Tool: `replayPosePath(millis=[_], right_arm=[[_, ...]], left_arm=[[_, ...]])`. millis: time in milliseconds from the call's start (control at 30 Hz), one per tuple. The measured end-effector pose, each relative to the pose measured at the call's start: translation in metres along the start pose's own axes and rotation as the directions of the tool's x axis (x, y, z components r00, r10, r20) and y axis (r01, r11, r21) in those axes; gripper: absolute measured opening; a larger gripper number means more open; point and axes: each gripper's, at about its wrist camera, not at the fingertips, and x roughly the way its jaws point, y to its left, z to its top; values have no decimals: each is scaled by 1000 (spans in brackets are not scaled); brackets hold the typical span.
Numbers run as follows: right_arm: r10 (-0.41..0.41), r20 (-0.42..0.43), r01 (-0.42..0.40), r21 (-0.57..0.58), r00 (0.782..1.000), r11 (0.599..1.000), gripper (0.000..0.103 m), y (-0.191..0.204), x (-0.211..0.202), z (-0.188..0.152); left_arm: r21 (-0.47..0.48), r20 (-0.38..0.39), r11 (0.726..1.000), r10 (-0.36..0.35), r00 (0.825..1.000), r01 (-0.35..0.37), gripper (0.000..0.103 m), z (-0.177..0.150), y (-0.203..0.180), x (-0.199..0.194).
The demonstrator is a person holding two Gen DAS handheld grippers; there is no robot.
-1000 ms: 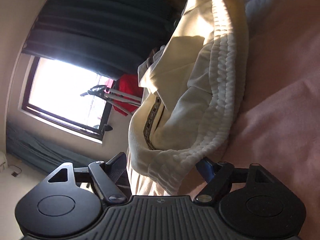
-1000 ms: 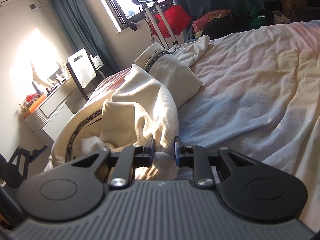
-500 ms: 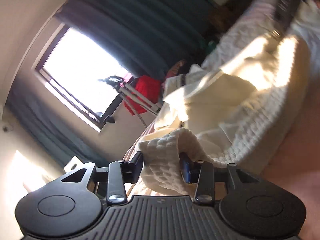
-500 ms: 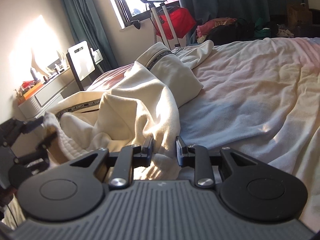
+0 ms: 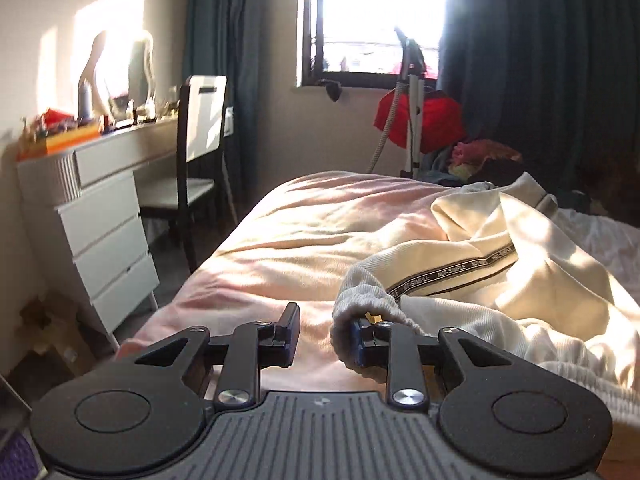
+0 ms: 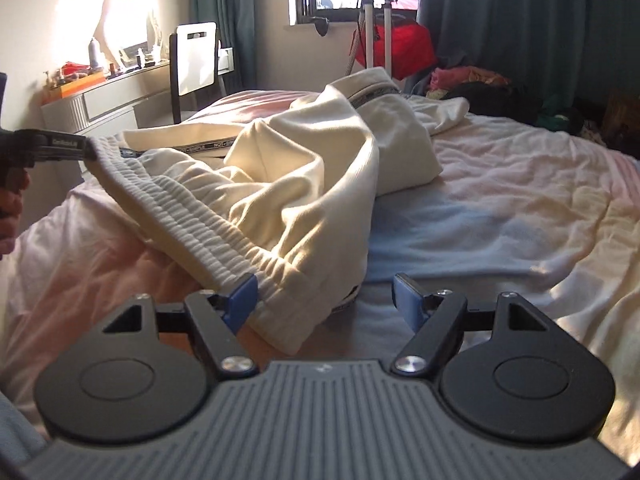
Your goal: Fold clothes
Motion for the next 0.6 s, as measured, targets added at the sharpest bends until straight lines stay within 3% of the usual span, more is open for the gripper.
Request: replayPosePath(millis=[100,333,500,600], right_arm=[[58,-37,-59,-40,998,997,76,18,10,-5],[-14,-65,8,-84,998,996,75,30,35,-15],[-68,98,57,107,993,993,75,5,23,-3],[-115,191,100,86,975,991,72,9,19,-5]], left_arm=[[-52,-32,999,12,999,-14,29,-5,16,3],[-75,-57,996,34,998,-38,31,-3,17,22],[-51,-59,998,29,998,-32,33,-2,10,28],[-19,-42,999,32,999,-33,33,-2,4,24]])
